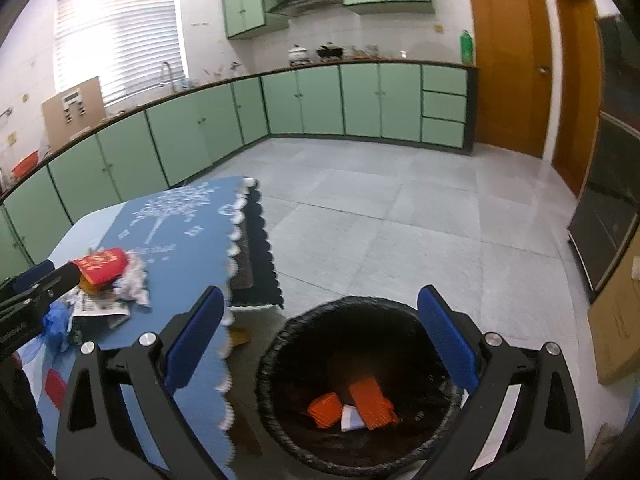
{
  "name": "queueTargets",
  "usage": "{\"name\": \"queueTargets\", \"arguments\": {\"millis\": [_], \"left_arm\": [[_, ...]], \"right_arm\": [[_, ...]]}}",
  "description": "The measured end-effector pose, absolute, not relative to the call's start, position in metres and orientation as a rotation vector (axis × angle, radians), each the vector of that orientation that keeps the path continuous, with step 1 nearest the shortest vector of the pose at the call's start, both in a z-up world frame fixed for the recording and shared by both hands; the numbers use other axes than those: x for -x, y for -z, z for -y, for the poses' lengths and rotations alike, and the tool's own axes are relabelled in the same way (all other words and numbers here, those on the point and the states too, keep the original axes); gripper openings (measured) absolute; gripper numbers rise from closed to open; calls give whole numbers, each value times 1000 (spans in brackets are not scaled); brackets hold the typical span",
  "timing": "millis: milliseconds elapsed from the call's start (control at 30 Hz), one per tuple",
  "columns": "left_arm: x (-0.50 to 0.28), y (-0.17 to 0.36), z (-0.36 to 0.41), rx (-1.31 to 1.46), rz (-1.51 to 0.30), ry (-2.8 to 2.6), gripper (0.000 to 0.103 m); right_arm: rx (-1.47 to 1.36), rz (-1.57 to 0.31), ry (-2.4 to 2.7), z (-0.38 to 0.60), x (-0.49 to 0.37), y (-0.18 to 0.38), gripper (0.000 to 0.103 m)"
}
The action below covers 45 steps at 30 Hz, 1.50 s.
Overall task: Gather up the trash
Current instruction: 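Grasp the blue plastic bag with the left tool while the right returns to the table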
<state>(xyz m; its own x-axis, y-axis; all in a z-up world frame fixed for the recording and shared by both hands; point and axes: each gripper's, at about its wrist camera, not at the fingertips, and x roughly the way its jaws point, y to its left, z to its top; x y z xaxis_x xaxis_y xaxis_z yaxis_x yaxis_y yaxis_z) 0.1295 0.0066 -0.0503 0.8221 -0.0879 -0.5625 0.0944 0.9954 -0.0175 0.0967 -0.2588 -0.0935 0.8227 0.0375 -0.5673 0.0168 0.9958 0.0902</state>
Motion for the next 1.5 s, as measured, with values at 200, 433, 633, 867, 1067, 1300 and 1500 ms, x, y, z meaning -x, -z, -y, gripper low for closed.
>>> {"name": "queueTargets", "arguments": {"millis": [200,433,633,867,1067,1300,1500], "left_arm": [[-113,49,-55,9,-584,3,73],[-101,58,-90,28,-586,-73,73],[-95,72,-111,32,-608,-121,76],[-99,90,-130,51,-643,-161,78],[-105,106,-138,63,-677,-180,80],[-112,118,-138,71,-703,-172,81],[-110,120,-138,86,-699,-149,53]], "right_arm": [[-80,-577,-87,218,-95,89,95],[-58,-563,-157,176,-93,88,95],[-35,-546,-201,144,-91,95,95],[-9,-558,-224,125,-93,103,95],[3,-581,-230,118,-96,113,95],[23,-602,-246,111,-99,121,95],[33,-609,-257,108,-98,122,95]]}}
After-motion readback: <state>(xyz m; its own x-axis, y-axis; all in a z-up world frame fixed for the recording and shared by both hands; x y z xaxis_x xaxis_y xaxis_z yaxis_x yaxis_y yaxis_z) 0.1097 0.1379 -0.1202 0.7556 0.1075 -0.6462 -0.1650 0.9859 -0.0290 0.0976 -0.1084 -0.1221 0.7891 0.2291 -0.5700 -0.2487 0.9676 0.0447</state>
